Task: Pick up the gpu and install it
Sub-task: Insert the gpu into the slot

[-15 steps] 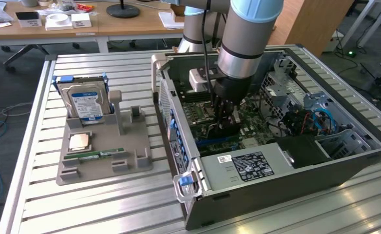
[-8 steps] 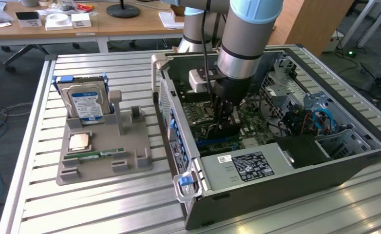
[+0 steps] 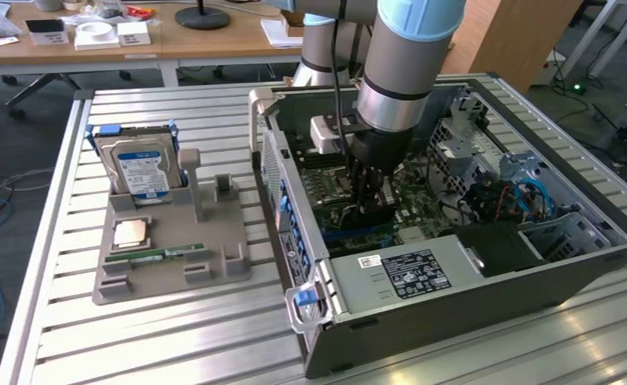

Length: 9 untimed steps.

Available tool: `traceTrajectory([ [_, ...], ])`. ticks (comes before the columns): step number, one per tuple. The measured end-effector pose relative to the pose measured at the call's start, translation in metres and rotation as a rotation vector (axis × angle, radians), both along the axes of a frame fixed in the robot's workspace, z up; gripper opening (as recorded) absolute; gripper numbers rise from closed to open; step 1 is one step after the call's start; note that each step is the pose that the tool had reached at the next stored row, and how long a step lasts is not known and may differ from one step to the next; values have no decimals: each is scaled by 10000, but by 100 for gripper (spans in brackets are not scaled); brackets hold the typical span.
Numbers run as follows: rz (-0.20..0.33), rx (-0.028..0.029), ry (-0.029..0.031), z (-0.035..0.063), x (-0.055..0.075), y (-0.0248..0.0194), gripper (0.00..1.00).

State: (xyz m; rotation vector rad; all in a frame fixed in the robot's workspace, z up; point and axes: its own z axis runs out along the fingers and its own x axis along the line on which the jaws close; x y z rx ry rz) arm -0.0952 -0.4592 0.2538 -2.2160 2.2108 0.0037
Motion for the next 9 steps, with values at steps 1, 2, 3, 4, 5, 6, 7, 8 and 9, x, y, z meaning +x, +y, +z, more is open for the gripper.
traceTrajectory([
  [1,-1,1,0,-1,-1,0,25],
  [2,-1,1,-1,-1,0,0,25],
  [3,-1,1,-1,-1,0,0,25],
  [4,-1,1,-1,-1,0,0,25],
  [5,0,2,0,-2,0,0,25],
  [6,-1,2,-1,-4,0,0,25],
  [7,-1,5,-2,-10,0,1,25],
  [8,-1,3,-1,-16,0,1,25],
  [9,-1,4,-2,-24,0,0,25],
])
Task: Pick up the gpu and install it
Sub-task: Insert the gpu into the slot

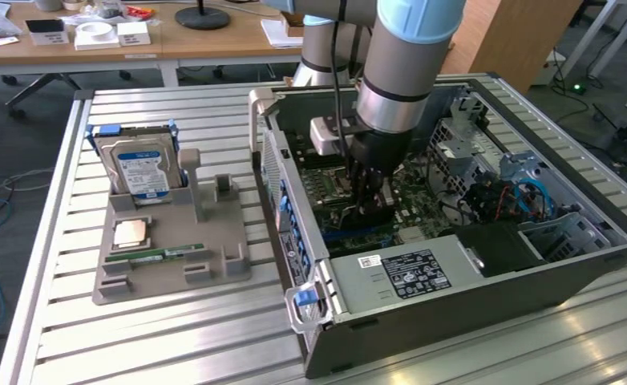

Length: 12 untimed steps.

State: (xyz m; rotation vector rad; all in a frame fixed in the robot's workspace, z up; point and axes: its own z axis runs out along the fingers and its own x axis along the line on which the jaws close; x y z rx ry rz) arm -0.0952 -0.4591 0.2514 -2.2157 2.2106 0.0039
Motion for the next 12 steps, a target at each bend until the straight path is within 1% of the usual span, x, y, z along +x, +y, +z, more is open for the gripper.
traceTrajectory([
  [12,0,-4,2,-22,-1,0,25],
])
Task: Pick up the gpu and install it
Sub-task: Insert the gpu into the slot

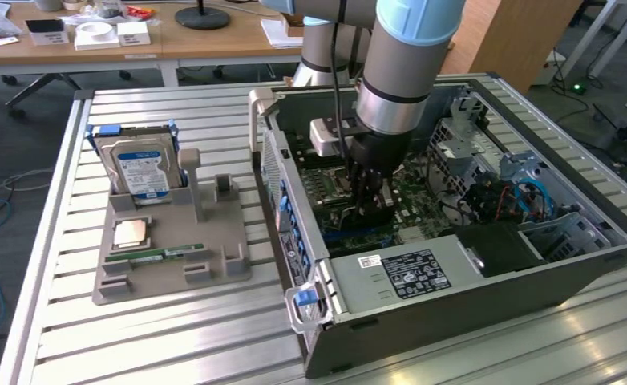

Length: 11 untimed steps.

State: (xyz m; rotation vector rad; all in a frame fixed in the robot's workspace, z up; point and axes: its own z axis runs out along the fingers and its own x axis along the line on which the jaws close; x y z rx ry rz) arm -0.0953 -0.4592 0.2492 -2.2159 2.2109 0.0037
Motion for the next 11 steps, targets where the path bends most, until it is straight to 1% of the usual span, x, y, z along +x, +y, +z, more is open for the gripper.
traceTrajectory([
  [11,0,2,-1,-9,0,0,25],
])
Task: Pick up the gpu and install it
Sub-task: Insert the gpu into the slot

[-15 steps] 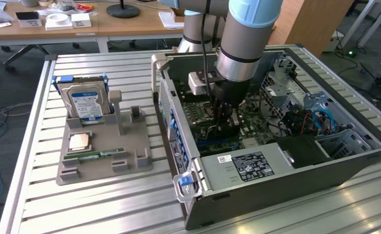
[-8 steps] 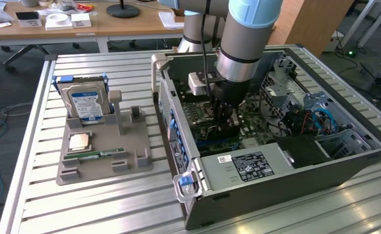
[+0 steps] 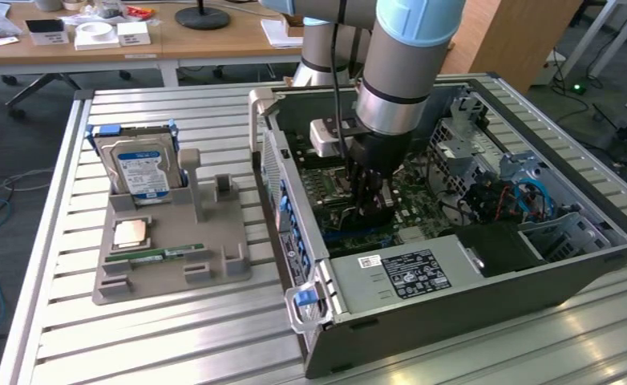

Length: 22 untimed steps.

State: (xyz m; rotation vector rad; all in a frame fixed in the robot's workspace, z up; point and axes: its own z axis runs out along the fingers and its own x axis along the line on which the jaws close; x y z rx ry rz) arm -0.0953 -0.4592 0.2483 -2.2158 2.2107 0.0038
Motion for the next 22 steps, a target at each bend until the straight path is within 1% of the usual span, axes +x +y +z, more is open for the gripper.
traceTrajectory([
  [11,2,-2,1,-6,-5,0,25],
  [14,1,6,-4,-13,-7,0,25],
  [22,2,0,0,-11,-9,0,25],
])
